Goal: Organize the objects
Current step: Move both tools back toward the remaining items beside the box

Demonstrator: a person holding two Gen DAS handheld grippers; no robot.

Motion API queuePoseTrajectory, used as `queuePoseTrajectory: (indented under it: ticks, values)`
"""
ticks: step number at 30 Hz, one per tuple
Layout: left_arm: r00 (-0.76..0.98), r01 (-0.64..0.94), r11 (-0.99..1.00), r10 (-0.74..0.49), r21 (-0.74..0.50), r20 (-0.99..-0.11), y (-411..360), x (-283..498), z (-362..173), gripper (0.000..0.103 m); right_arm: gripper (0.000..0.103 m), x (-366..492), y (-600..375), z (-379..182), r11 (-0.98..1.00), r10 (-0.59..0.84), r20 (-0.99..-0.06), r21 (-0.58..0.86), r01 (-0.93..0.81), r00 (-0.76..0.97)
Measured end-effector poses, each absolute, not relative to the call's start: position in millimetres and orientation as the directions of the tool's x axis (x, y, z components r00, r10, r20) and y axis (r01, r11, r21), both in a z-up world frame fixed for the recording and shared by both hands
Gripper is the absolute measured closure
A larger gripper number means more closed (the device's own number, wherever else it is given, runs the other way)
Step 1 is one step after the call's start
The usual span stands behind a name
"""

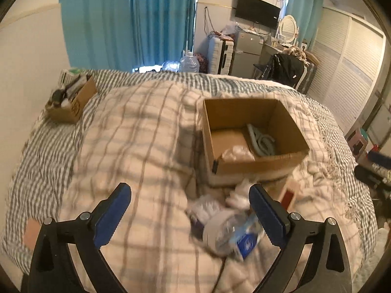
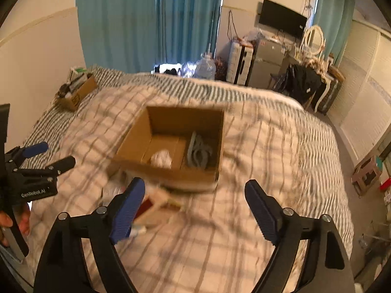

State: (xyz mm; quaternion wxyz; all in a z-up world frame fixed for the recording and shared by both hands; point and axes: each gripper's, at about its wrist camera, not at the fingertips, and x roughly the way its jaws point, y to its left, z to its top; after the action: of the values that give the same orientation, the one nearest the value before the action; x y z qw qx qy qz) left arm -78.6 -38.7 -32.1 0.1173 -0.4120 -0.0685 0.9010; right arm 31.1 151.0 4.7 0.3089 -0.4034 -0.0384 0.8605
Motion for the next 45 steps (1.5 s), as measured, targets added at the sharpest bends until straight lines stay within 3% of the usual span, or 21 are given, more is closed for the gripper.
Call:
queuePoseTrajectory:
  ticks: [11,22,32,33,34,35,39,41,45]
  values:
    - [-0.535,-0.165,-0.959,0.283,-0.230,-0.796,-10.0,-37.2,-96.0,0.003,0.019,54.3,157.1,-84.2,-0.808,0.481,-0.801,-0.246,-0.535,-0.357]
    - [-0.462,-0.150,-0.950,0.312,-0.273,-0.830,-10.5,-43.7,-123.6,0.003,0.019,-5.1,158.7,-87.4,-0.817,0.443,-0.820,-0.202,-0.540,-0.363]
    - [-0.474,-0.075,-0.948,0.306,-0.308,-0.825,-32.3,-54.0,-124.7,0.003,0.020,-30.4,183.8,-132.8,-0.768,0.413,-0.880,-0.196,-0.610,-0.237]
    - [-0.475,-0.076,-0.949,0.305,-0.307,-0.825,-31.8,-53.9,-124.1,0.003,0.024,-27.1,185.1,-134.7,-0.769,0.412,-0.881,-0.201,-0.607,-0.231]
    - [-0.477,-0.078,-0.950,0.303,-0.303,-0.825,-31.0,-54.0,-123.4,0.003,0.041,-23.3,186.9,-135.7,-0.775,0.403,-0.886,-0.196,-0.601,-0.231]
    - [-0.478,-0.084,-0.951,0.300,-0.297,-0.826,-28.6,-53.9,-121.8,0.003,0.065,-18.7,189.1,-135.7,-0.784,0.384,-0.892,-0.179,-0.594,-0.239]
    - [-0.492,-0.129,-0.951,0.308,-0.282,-0.814,-14.8,-51.0,-109.6,0.003,0.079,-1.2,187.4,-117.5,-0.797,0.416,-0.859,-0.187,-0.574,-0.299]
    - [-0.492,-0.152,-0.947,0.321,-0.284,-0.809,-5.1,-50.0,-103.8,0.003,0.103,6.9,183.5,-102.2,-0.795,0.464,-0.826,-0.228,-0.563,-0.321]
    - [-0.456,-0.217,-0.919,0.392,-0.328,-0.799,25.2,-50.0,-97.9,0.004,0.103,23.8,185.2,-76.2,-0.774,0.530,-0.772,-0.271,-0.572,-0.351]
